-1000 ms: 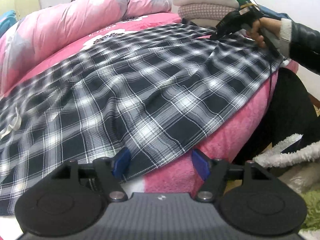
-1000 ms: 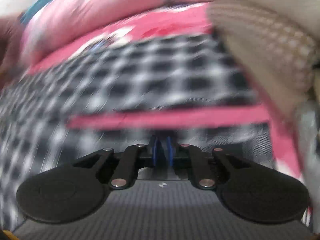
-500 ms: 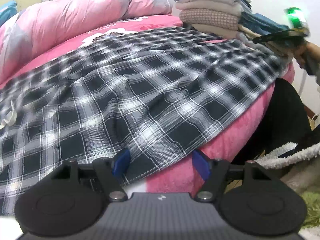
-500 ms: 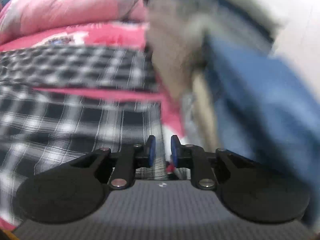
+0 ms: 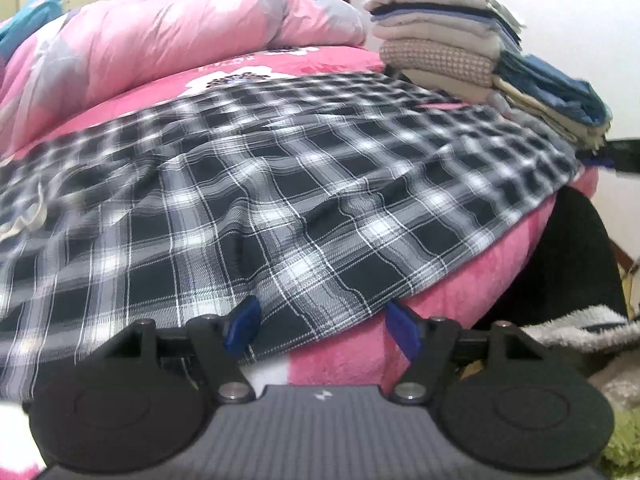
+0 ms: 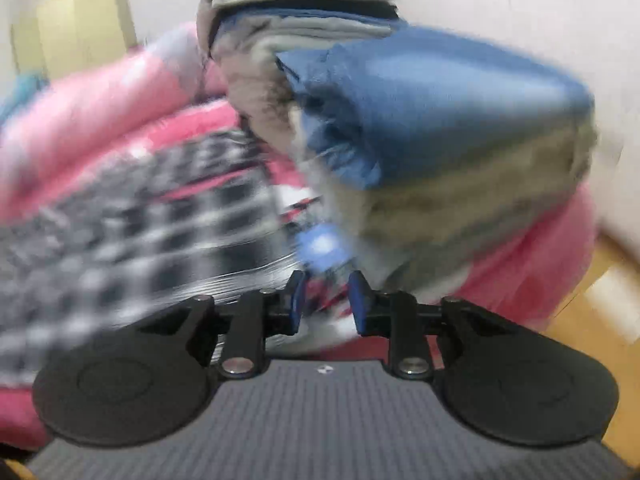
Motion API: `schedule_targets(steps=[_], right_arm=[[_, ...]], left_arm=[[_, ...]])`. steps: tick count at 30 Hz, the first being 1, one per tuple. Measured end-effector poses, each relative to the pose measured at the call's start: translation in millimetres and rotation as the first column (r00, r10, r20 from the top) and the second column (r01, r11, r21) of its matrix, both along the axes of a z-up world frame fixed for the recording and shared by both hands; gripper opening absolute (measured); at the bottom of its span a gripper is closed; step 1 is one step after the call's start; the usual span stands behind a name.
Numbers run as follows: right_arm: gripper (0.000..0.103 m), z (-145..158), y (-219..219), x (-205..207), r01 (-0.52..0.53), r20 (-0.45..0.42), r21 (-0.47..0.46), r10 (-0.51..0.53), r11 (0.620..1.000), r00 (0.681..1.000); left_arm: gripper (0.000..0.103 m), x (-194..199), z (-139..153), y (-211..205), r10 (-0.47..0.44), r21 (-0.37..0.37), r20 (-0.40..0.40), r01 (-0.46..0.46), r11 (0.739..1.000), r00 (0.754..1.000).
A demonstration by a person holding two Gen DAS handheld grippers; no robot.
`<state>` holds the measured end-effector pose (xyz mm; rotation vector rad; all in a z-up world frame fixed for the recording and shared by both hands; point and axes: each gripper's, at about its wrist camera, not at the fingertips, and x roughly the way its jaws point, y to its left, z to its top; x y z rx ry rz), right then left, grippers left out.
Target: Fold clothes
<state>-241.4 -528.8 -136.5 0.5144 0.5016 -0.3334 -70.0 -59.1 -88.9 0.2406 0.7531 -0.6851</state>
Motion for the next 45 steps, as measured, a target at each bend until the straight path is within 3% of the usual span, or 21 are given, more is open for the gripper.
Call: schedule_targets(steps=[3,5,9,11,12,13,16,18,20,23,28,34,42,45], right_arm=[[0.032,-2.3,12.0,-10.9,-0.061,0.098,0.203,0.041,0.977,0.994],[0.033,-8.5,18.2,-3.9,-0.07,0.105,0.225,0.047,0.972,0.993],[0.033,-3.3,26.5,9.6,-0.119,0.132,0.116,0.104,0.986,0.986],[0.033,-2.1,26.3,24.4,-0.052,-0.009,0.008,0.052,0.999,0.999],[0.033,-3.6,23.7,25.0,-0.011,-0.055,-0.002,0.01,1.0,0.998],[0.034,-2.8,19.1,17.5,0.016,-0.048,0.035,-0.014,0.999,0.999],[0.034,-5.0,14.5,-7.3,-0.004,0.107,0.21,-0.019,0.978,0.994],[0.039,-5.2,23.3,-12.8,-0.063,0.173,0.272,0.015,0.96,0.985],[0.045,-7.7,36.3,-7.9,-0.179,0.227,0.35,0.102,0.919,0.968],[0.053,-17.9,58.2,10.3,-0.337,0.28,0.481,0.222,0.81,0.934],[0.053,-48.3,82.1,52.3,-0.372,0.24,0.65,0.285,0.663,0.928],[0.053,-56.9,85.5,77.8,-0.364,0.24,0.691,0.277,0.624,0.93],[0.052,-73.8,85.7,70.5,-0.35,0.282,0.741,0.207,0.573,0.937],[0.048,-70.7,88.6,74.3,-0.387,0.32,0.735,0.218,0.557,0.922]], left_arm=[[0.071,-4.3,-0.3,3.1,0.035,-0.03,-0.008,-0.035,0.999,0.999],[0.071,-6.3,-0.5,3.3,0.056,-0.042,-0.007,-0.056,0.998,0.998],[0.071,-8.1,0.4,6.3,0.109,-0.089,-0.022,-0.111,0.99,0.994],[0.071,-9.5,1.2,11.8,0.136,-0.12,-0.041,-0.14,0.983,0.99],[0.071,-10.6,1.7,14.9,0.149,-0.13,-0.05,-0.155,0.979,0.988],[0.071,-11.6,1.5,17.3,0.161,-0.138,-0.058,-0.168,0.976,0.985],[0.071,-15.1,-0.8,22.4,0.191,-0.151,-0.077,-0.201,0.968,0.978],[0.071,-17.2,-2.6,23.0,0.208,-0.159,-0.091,-0.221,0.962,0.974],[0.075,-19.3,-2.5,20.0,0.215,-0.16,-0.102,-0.229,0.96,0.971],[0.077,-25.0,-2.6,16.0,0.214,-0.161,-0.118,-0.232,0.959,0.97],[0.077,-39.3,-11.2,11.4,0.207,-0.165,-0.147,-0.231,0.959,0.967],[0.077,-44.8,-10.8,17.0,0.23,-0.156,-0.139,-0.25,0.955,0.963],[0.077,-32.3,-13.5,26.3,0.254,-0.166,-0.166,-0.28,0.945,0.953],[0.077,-32.9,-14.2,25.1,0.231,-0.16,-0.153,-0.255,0.954,0.961]])
